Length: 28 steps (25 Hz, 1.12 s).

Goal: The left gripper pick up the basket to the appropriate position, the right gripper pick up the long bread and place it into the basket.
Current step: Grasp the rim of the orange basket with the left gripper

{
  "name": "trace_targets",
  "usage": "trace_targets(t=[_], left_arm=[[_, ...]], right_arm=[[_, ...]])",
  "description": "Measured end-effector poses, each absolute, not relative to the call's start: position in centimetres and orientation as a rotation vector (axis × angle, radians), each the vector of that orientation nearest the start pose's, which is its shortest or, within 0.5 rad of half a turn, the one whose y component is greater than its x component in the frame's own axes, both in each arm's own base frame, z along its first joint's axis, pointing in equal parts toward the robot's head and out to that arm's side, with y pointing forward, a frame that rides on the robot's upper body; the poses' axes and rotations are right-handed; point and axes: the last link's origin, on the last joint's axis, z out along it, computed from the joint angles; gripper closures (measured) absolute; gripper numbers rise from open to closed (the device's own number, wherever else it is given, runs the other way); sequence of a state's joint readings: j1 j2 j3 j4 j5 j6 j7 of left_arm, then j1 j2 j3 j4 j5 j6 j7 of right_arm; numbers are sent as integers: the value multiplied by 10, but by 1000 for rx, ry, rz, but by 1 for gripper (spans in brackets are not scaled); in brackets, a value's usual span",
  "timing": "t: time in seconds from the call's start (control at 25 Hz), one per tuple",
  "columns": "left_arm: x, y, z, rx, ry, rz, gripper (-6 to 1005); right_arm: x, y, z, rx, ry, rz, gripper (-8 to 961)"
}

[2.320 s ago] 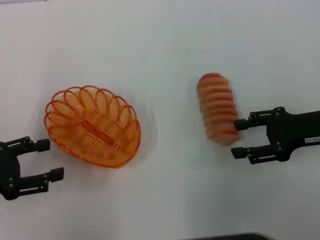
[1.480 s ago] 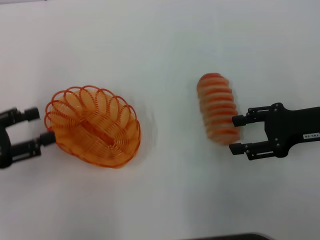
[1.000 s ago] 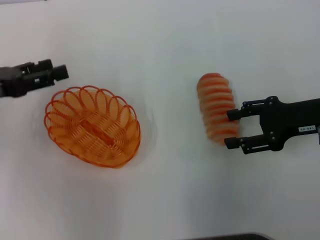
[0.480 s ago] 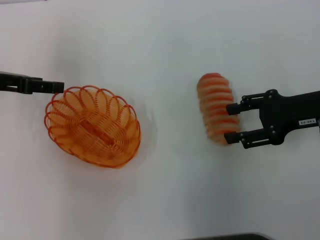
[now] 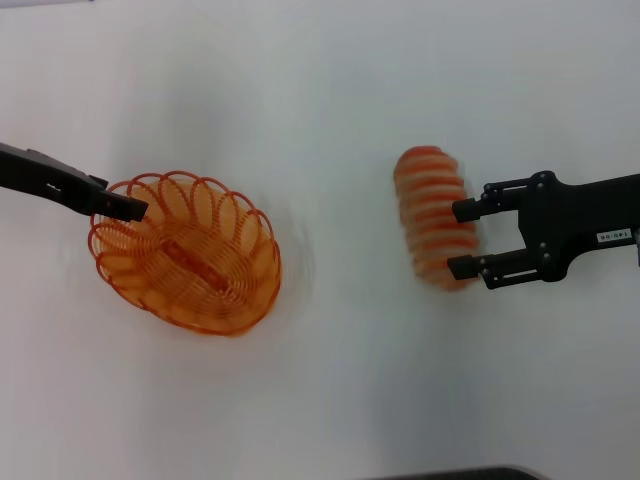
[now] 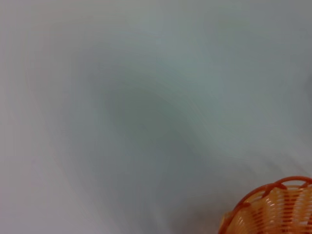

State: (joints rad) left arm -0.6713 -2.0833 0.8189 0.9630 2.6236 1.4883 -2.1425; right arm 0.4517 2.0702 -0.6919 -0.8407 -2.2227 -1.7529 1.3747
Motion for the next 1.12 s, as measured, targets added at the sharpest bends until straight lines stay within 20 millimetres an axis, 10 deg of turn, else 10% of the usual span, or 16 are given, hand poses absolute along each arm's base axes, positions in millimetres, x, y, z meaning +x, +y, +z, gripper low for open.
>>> trace_targets(t=[0.8,1.12], left_arm=[[-258,378,8,-2553,-1031,331,422],[-252,379,12,-2533,-1081,315,755]], right_arm=[[284,297,22,-2914,526,423,185],[283,299,23,-2906,527,431,184]])
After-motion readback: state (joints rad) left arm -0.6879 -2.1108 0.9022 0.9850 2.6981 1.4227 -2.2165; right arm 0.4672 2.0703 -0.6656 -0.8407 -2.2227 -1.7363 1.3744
